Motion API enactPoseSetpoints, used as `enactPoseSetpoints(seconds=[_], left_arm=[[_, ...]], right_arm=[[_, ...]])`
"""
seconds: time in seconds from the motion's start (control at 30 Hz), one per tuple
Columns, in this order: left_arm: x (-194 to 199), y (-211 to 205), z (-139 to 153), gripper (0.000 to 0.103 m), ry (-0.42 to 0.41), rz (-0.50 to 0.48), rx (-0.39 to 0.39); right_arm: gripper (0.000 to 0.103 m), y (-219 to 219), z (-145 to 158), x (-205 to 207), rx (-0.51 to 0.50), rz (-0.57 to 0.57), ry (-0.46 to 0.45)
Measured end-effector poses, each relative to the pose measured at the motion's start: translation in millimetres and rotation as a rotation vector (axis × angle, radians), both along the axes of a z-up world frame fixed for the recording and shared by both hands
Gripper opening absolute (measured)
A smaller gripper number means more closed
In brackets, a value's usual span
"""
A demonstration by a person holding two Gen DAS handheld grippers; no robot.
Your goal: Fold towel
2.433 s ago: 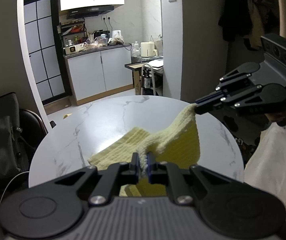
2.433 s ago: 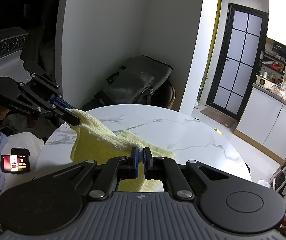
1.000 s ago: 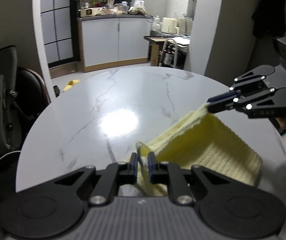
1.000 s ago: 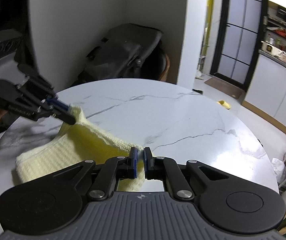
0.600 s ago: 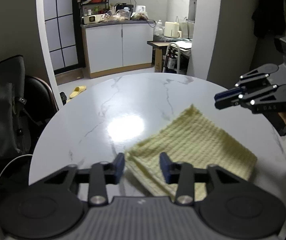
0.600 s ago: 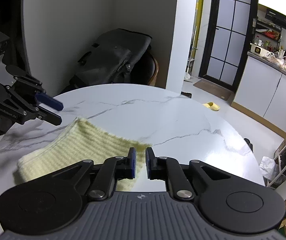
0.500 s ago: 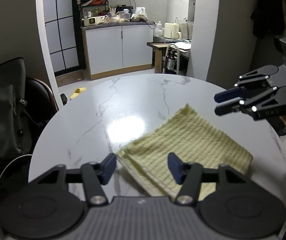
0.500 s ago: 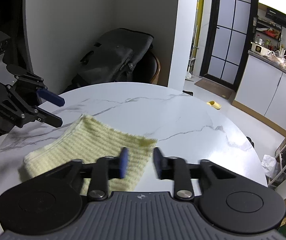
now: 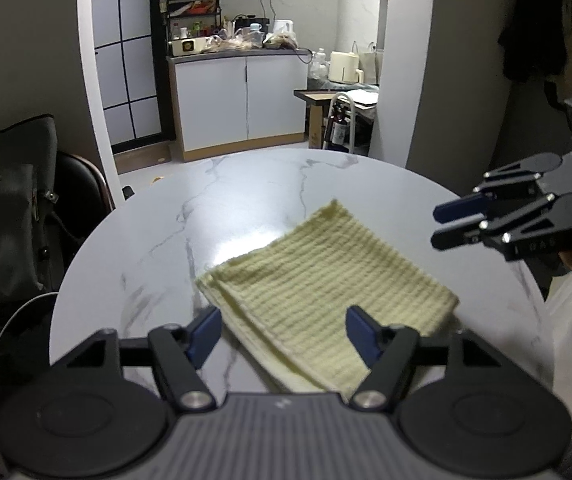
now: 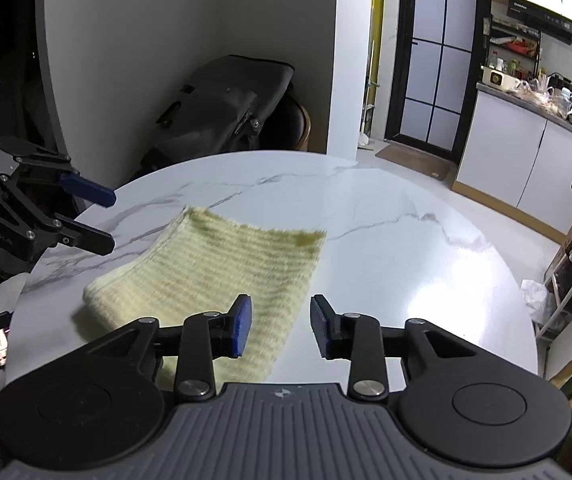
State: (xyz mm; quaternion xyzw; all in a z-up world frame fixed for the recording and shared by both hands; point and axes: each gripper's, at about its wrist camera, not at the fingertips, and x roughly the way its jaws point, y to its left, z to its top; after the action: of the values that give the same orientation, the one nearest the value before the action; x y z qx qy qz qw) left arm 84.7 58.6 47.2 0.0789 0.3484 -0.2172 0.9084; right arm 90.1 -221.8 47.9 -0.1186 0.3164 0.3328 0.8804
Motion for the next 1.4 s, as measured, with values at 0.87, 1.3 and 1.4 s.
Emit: enactPoseSetpoints(seconds=[0.87,1.3,1.4], left_arm=[[-60,-34,-20,0.103,-0.087,0.056,0.049],[-83,-33,-17,0.103,-0.094,0.114,-0.007],[-85,-32,-17,0.103,-0.094,0.130,-0.015]], right_arm=[[0.103,-14,-17,-65,0.061,-0.072,-0.072],[0.103,-15,-21,-90,0.099,-0.102,-0.090],[0.103,-14,-23,-95,0.102,-0.111,-0.093]])
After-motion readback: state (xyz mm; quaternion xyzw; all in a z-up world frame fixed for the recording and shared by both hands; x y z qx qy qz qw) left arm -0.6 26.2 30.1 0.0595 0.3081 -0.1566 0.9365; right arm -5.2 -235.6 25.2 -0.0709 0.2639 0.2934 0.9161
